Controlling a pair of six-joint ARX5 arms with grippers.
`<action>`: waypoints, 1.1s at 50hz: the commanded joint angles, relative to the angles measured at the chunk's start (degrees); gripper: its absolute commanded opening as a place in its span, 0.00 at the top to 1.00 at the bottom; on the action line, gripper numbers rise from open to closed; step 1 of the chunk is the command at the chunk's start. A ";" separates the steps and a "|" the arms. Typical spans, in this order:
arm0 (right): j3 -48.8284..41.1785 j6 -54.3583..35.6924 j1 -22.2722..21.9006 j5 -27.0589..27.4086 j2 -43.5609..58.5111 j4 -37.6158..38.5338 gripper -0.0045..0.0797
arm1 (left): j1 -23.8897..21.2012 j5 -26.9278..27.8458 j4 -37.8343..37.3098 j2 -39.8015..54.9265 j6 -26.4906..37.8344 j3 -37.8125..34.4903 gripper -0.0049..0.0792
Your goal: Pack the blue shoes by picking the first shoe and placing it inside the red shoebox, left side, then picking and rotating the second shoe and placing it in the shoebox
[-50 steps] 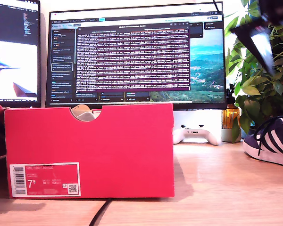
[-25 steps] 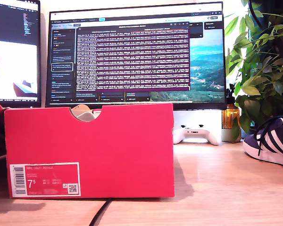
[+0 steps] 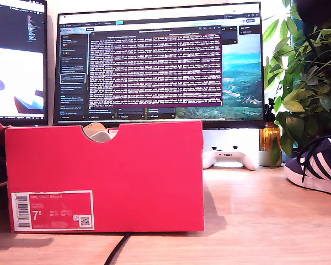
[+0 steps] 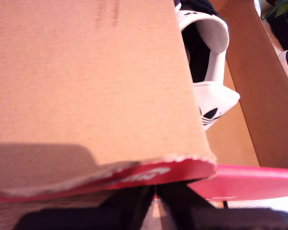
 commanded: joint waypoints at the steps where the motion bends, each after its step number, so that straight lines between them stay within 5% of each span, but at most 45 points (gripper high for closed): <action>1: -1.62 0.28 -0.66 -0.22 0.35 1.18 0.36 | -0.13 -0.04 0.44 0.00 0.02 0.31 0.96; 27: -11.54 -0.90 -4.42 -3.06 0.44 14.12 0.37 | -0.13 -0.04 0.44 0.00 0.02 0.31 0.96; 33: -12.98 -0.81 -4.98 -2.95 0.50 15.02 0.53 | -0.13 -0.04 0.44 0.00 0.02 0.31 0.96; 39: -13.44 -0.46 -5.27 -2.54 0.50 15.28 0.97 | -0.13 -0.04 0.44 0.00 0.02 0.31 0.96; 55: -10.32 -8.52 -5.66 -2.40 0.35 16.00 0.96 | -0.13 -0.04 0.44 0.00 0.02 0.31 0.96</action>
